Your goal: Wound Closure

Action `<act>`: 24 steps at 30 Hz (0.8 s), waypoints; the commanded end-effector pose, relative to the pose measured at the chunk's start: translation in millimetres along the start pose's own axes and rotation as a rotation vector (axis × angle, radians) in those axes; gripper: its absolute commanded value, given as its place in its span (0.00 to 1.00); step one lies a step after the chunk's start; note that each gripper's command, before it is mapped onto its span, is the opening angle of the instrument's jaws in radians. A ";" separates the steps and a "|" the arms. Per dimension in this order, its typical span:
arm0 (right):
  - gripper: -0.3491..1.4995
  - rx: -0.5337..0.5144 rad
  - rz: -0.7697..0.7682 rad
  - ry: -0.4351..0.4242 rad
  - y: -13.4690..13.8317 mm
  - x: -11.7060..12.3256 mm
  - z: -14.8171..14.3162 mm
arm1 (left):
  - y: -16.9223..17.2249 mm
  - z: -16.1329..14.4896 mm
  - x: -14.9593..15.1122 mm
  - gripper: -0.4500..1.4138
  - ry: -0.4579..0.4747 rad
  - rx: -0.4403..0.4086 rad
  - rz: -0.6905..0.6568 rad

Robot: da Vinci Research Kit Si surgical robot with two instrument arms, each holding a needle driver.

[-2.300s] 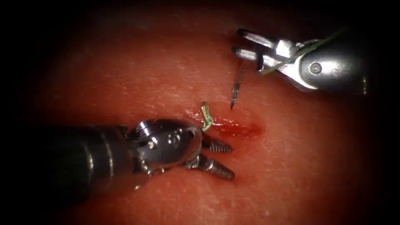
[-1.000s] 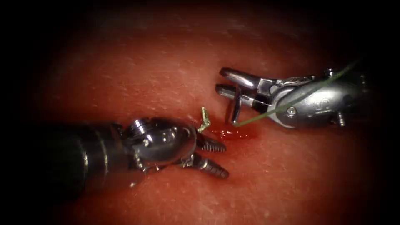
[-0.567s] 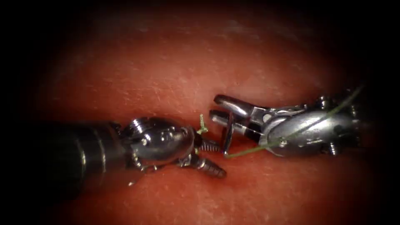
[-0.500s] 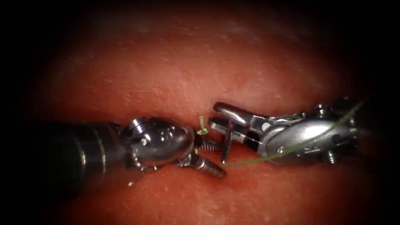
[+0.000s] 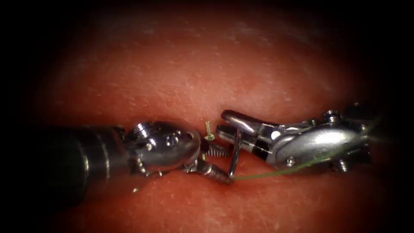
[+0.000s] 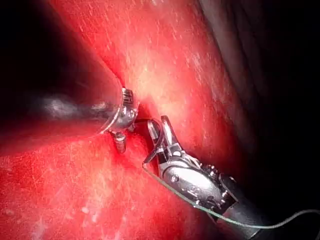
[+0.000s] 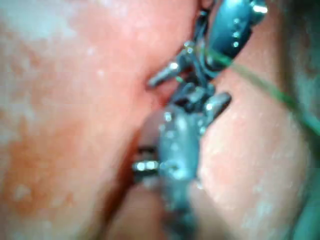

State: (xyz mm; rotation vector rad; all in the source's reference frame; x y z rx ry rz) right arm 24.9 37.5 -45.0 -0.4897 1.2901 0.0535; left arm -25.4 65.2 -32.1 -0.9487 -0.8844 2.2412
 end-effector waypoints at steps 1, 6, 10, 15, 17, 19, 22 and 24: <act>0.00 0.016 0.031 -0.009 -1.8 -1.0 0.6 | -0.3 0.9 -0.1 0.48 0.000 -0.002 0.001; 0.00 0.039 0.076 -0.034 -2.7 -1.9 0.5 | -0.2 0.8 -0.2 0.48 -0.003 -0.001 0.001; 0.00 0.037 0.084 -0.036 -1.9 -1.4 0.7 | -0.2 0.9 -0.2 0.48 -0.004 -0.004 0.001; 0.00 0.033 0.088 -0.033 -1.9 -0.7 0.8 | -0.2 0.9 -0.2 0.48 -0.007 -0.003 0.001; 0.00 0.035 0.089 -0.036 -1.9 -0.6 0.9 | -0.2 0.9 -0.2 0.48 -0.007 -0.003 0.001; 0.00 0.016 0.103 -0.023 -0.9 -0.5 1.1 | -0.1 0.9 -0.2 0.48 -0.007 -0.003 0.001; 0.00 -0.016 0.095 -0.007 1.4 0.2 1.5 | 0.0 1.1 -0.1 0.48 -0.007 -0.001 0.000; 0.00 -0.022 0.099 0.002 2.0 0.3 1.6 | 0.0 1.2 -0.1 0.48 -0.007 -0.001 0.000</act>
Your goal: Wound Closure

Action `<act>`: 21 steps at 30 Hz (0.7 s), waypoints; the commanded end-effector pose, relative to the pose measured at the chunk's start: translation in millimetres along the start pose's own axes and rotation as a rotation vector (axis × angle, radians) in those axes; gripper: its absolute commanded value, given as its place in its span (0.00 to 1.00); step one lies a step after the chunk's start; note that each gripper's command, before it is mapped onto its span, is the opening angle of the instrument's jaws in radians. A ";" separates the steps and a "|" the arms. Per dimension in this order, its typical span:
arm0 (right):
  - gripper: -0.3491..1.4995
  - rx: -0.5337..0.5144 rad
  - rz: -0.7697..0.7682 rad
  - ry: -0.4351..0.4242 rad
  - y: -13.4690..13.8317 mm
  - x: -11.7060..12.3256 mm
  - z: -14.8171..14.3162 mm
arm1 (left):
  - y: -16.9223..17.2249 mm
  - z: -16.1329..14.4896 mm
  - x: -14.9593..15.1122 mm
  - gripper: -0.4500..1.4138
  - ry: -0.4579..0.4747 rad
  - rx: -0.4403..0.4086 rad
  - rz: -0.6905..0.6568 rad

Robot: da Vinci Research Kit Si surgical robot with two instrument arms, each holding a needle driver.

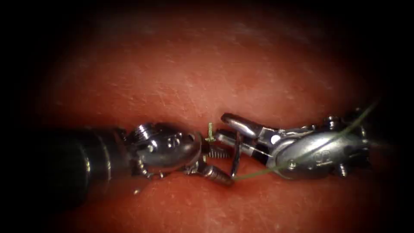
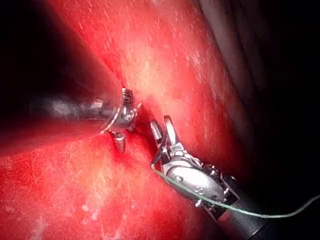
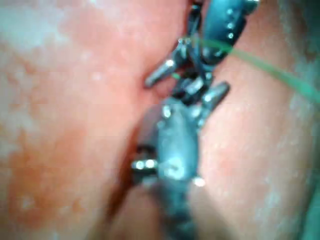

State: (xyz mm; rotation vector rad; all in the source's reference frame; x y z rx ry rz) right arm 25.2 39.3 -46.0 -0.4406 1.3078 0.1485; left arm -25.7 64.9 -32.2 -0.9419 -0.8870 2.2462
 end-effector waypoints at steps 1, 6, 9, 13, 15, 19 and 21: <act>0.00 -0.004 0.009 0.016 1.3 -0.2 1.1 | -0.3 1.0 -0.2 0.48 -0.001 -0.003 0.000; 0.00 -0.012 0.067 0.018 3.1 -1.2 1.8 | -0.3 1.3 -0.3 0.48 -0.003 -0.003 0.001; 0.00 -0.020 0.133 0.010 4.7 -2.4 2.2 | -0.3 1.4 -0.4 0.48 -0.004 -0.006 0.002; 0.00 -0.022 0.155 0.012 6.0 -2.8 2.2 | -0.3 1.5 -0.5 0.48 -0.006 -0.007 0.003; 0.00 -0.025 0.157 0.016 6.2 -2.7 2.2 | -0.3 1.7 -0.6 0.48 -0.006 -0.006 0.004; 0.00 -0.036 0.164 0.022 6.9 -2.3 2.5 | -0.3 1.9 -0.7 0.48 -0.008 -0.008 -0.001; 0.00 -0.038 0.165 0.024 7.0 -2.3 2.6 | -0.3 1.9 -0.7 0.48 -0.008 -0.008 -0.001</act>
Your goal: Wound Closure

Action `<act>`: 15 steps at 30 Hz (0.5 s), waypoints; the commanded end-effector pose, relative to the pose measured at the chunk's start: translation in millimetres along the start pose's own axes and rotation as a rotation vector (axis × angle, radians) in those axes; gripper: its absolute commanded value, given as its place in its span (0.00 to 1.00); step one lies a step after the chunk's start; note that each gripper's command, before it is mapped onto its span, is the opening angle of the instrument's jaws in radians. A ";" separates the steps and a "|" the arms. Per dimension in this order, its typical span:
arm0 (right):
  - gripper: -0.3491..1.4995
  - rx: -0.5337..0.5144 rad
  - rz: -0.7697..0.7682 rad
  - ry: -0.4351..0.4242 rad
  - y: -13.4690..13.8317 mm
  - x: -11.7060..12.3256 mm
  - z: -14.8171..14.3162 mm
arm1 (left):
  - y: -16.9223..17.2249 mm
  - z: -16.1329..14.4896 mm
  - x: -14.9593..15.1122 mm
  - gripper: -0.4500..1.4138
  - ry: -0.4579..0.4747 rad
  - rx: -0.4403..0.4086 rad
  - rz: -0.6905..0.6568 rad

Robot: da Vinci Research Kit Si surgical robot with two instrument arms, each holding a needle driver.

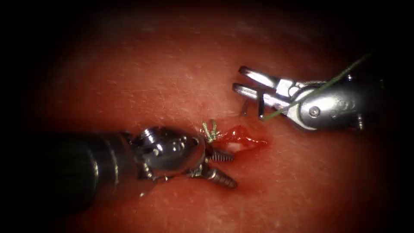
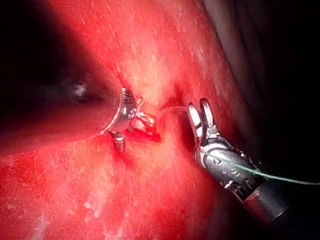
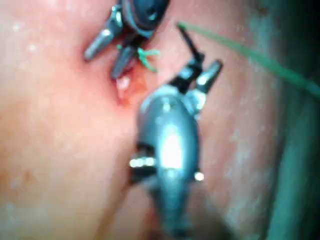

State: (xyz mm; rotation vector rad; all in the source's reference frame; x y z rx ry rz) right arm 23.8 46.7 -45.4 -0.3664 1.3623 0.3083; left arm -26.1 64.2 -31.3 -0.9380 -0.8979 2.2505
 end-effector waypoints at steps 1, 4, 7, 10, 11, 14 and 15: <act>0.00 -0.004 0.002 0.004 0.2 -0.3 1.0 | -0.2 0.8 -0.1 0.48 0.000 -0.002 -0.002; 0.00 -0.001 0.002 0.005 0.5 -0.5 1.1 | -0.2 0.8 -0.1 0.49 -0.001 -0.002 -0.001; 0.00 0.001 0.001 0.008 0.7 -0.7 1.3 | -0.2 0.7 -0.2 0.49 -0.001 -0.002 -0.001; 0.00 0.000 -0.004 0.014 0.8 -0.7 1.3 | -0.2 0.7 -0.2 0.49 -0.001 -0.002 -0.001; 0.00 -0.005 -0.021 0.019 0.8 -0.7 1.3 | -0.2 0.7 -0.2 0.49 -0.001 -0.003 -0.001; 0.00 -0.017 -0.042 0.032 0.8 -0.4 1.5 | -0.1 0.7 -0.4 0.45 -0.010 -0.007 -0.005; 0.00 -0.021 -0.047 0.036 0.8 -0.4 1.5 | -0.1 0.7 -0.5 0.45 -0.019 -0.011 -0.003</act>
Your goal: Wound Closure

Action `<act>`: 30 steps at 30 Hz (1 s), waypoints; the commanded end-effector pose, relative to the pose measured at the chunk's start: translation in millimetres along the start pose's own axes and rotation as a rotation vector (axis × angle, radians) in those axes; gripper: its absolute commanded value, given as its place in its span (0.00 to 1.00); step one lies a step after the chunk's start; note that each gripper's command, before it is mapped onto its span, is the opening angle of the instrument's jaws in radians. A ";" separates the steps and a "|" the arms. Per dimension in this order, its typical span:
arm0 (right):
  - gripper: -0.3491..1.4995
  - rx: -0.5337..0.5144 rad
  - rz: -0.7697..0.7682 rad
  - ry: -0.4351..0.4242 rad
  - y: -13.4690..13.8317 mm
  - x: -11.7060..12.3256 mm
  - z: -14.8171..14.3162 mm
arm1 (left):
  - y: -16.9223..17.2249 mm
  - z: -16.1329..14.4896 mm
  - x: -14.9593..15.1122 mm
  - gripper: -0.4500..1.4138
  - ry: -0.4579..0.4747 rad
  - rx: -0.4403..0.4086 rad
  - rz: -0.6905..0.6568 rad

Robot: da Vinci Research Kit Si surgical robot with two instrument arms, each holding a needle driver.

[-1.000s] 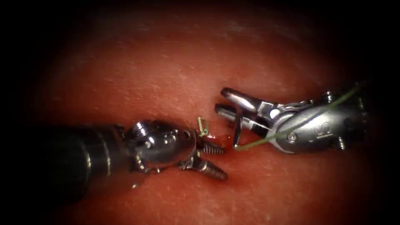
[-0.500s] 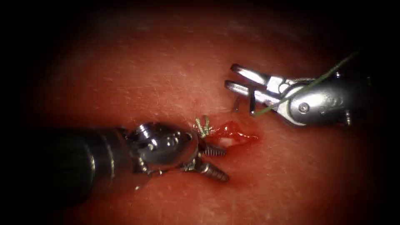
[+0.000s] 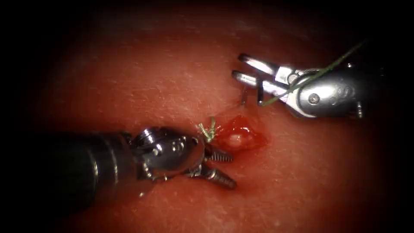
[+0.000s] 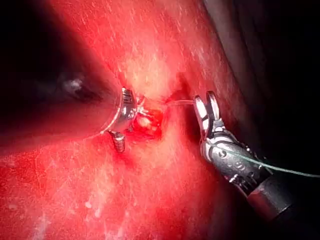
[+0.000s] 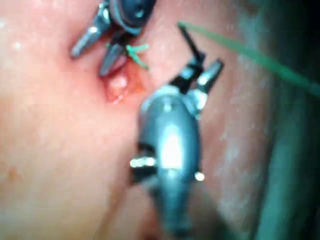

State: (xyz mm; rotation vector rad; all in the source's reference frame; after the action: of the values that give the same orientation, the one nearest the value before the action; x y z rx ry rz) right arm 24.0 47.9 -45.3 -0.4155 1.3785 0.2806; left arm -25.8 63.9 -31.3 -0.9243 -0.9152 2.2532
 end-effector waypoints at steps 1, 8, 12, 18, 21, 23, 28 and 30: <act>0.00 -0.004 -0.009 0.007 -0.1 -0.1 0.9 | -0.1 0.9 -0.1 0.46 -0.005 -0.002 0.002; 0.00 -0.017 -0.017 0.015 0.3 0.0 1.1 | -0.2 1.0 -0.1 0.48 -0.006 -0.002 0.003; 0.00 0.015 0.098 -0.023 0.0 -0.7 1.1 | -0.2 1.0 0.0 0.48 -0.006 -0.002 0.003; 0.00 0.047 0.189 -0.078 -0.9 -1.8 1.1 | -0.2 0.8 0.1 0.48 -0.006 -0.005 0.003; 0.00 0.065 0.245 -0.108 -0.9 -1.9 1.2 | -0.2 0.8 0.1 0.48 -0.006 -0.005 0.003; 0.00 0.067 0.303 -0.123 -0.7 -2.1 1.3 | -0.2 0.8 0.1 0.48 -0.006 -0.005 0.003; 0.00 0.057 0.435 -0.147 0.1 -2.9 1.8 | -0.2 0.8 0.0 0.48 -0.006 -0.005 0.003; 0.00 0.054 0.485 -0.155 0.3 -3.4 2.0 | -0.3 0.9 0.0 0.48 -0.006 -0.005 0.003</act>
State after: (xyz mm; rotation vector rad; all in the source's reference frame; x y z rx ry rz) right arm 24.3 49.3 -42.2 0.0010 1.3094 0.6660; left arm -25.8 63.9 -31.4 -0.9207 -0.9203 2.2587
